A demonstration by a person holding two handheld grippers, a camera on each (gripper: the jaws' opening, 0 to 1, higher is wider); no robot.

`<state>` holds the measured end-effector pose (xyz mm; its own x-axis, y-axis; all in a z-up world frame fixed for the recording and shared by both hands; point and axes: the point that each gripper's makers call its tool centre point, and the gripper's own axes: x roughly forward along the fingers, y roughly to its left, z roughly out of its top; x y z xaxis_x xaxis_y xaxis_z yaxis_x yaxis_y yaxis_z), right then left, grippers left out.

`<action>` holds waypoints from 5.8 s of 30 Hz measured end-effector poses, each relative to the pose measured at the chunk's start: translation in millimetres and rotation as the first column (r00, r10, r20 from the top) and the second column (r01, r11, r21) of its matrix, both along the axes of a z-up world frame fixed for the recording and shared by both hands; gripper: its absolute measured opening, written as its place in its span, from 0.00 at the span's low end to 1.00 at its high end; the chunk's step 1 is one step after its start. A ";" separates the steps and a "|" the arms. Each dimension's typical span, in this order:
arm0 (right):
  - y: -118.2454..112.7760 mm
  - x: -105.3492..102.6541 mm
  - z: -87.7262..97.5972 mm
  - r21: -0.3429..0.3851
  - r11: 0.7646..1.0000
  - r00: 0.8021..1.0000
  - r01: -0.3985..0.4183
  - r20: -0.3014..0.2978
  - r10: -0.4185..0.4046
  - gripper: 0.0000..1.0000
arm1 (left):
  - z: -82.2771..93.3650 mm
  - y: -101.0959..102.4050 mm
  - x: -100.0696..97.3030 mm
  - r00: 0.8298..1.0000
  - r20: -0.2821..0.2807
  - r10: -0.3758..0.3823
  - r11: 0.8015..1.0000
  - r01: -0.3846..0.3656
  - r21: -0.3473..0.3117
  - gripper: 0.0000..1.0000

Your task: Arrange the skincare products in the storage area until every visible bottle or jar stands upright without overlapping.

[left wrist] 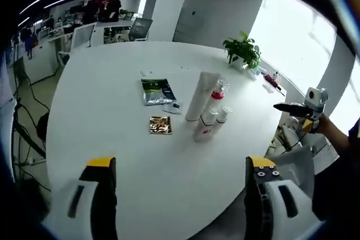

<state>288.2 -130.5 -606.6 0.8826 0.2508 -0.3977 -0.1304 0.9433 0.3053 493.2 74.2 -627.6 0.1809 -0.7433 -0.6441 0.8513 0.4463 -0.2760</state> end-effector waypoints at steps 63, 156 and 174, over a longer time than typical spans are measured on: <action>-29.2 11.4 -71.4 0.098 0.993 0.987 0.065 -0.152 -0.050 0.99 | -117.5 -177.2 157.9 0.996 -0.094 0.001 0.998 0.004 0.055 0.63; -27.8 43.3 -40.3 0.093 0.995 0.997 0.033 -0.077 -0.026 0.99 | -22.3 -175.7 231.5 0.954 0.299 -0.001 1.000 -0.001 0.004 0.05; -5.7 48.9 -16.6 0.071 0.997 0.999 -0.021 -0.023 0.023 0.99 | 29.0 -152.8 221.1 0.941 0.338 0.018 0.998 0.002 -0.059 0.05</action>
<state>337.0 -136.2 -623.1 0.8669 0.2983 -0.3994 -0.1427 0.9162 0.3746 714.4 -78.6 -598.6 0.3864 -0.7748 -0.5004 0.8953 0.4454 0.0018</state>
